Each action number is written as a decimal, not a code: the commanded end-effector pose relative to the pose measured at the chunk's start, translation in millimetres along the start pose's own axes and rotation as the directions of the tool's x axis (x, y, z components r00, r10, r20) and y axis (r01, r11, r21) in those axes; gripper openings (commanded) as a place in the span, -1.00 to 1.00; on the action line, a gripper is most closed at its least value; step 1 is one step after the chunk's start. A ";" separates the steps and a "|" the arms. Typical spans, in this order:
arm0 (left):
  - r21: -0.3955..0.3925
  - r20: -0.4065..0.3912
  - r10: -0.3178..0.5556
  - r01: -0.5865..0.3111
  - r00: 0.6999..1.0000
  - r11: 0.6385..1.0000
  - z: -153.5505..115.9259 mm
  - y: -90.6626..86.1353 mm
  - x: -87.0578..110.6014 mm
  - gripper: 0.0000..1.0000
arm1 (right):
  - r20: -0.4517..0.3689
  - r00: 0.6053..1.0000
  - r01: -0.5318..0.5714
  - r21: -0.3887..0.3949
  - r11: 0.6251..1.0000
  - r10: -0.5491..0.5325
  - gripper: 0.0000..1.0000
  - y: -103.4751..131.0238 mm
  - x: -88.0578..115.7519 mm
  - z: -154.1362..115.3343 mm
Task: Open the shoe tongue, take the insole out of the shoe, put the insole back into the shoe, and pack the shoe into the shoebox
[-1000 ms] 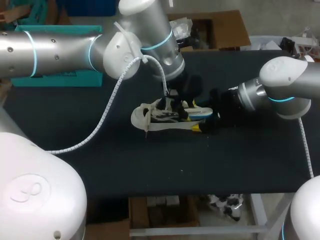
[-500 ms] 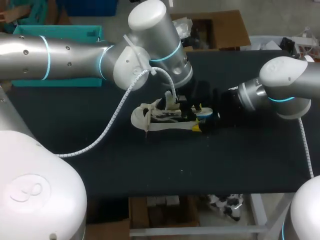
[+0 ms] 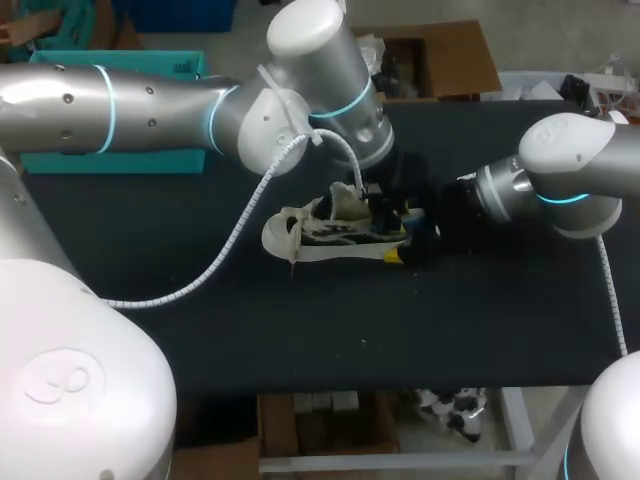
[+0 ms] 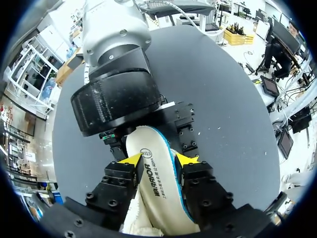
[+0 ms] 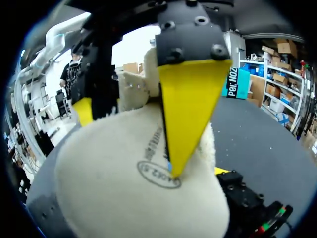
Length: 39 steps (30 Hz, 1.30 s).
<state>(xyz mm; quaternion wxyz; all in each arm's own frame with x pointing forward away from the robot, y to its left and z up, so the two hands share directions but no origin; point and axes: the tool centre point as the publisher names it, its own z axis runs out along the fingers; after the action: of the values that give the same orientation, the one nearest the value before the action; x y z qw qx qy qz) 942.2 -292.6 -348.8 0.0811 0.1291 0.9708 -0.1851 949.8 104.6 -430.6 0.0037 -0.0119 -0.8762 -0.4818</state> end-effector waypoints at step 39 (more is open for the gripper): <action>0.412 -0.045 0.148 -0.117 0.988 0.904 -118.9 -31.5 16.3 -1.00 | -0.008 1.000 0.016 -0.004 1.000 -0.016 1.00 5.4 -5.3 -10.7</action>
<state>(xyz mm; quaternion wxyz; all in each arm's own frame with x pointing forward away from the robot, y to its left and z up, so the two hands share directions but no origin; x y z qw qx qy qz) 905.3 -280.8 -240.9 0.0363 0.2084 0.9155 -0.3421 953.8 103.6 -424.2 0.0002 -0.0044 -0.8766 -0.4813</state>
